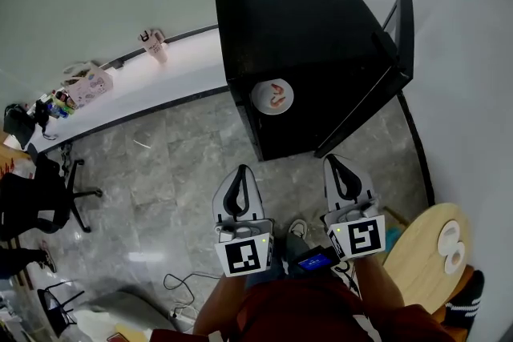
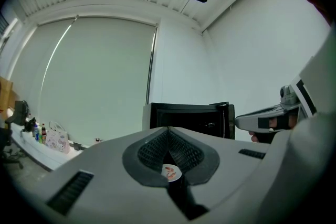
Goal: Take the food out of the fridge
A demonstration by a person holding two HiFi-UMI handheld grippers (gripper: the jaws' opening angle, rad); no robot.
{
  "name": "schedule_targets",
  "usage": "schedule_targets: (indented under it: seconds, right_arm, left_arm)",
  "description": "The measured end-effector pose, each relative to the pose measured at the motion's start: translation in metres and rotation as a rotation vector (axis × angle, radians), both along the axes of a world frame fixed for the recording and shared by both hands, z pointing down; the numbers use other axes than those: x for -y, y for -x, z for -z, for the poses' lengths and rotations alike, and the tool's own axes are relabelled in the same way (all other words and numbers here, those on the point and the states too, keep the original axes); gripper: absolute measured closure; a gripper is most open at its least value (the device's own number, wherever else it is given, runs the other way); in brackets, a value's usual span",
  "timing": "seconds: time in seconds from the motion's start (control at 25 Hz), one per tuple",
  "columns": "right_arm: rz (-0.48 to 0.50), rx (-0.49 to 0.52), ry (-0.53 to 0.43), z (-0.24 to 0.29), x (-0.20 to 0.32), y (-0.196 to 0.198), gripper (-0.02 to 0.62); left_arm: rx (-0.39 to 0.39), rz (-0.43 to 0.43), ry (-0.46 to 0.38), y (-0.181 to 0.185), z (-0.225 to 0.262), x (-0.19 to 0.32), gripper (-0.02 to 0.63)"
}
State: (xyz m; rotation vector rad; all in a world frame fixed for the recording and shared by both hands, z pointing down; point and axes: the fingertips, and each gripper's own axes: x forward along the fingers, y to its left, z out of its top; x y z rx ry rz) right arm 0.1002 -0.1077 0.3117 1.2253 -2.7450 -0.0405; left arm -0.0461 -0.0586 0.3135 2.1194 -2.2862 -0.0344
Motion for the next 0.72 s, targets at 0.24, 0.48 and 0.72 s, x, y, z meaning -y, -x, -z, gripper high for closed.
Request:
schedule_targets:
  seconds: [0.24,0.48,0.72]
  right_arm:
    - [-0.011,-0.011,0.023,-0.022,0.005,-0.003,0.572]
    - [-0.024,-0.026,0.035,-0.047,0.014,-0.004,0.572]
    - [-0.012,-0.035,0.036,-0.075,0.022,0.000,0.572]
  left_arm:
    - [-0.019,-0.018,0.018,-0.002,-0.023,0.007,0.594]
    - [-0.015,-0.034,0.032,-0.003,-0.045,0.016,0.593]
    - [-0.007,-0.009,0.050,0.007,-0.078,0.029,0.594]
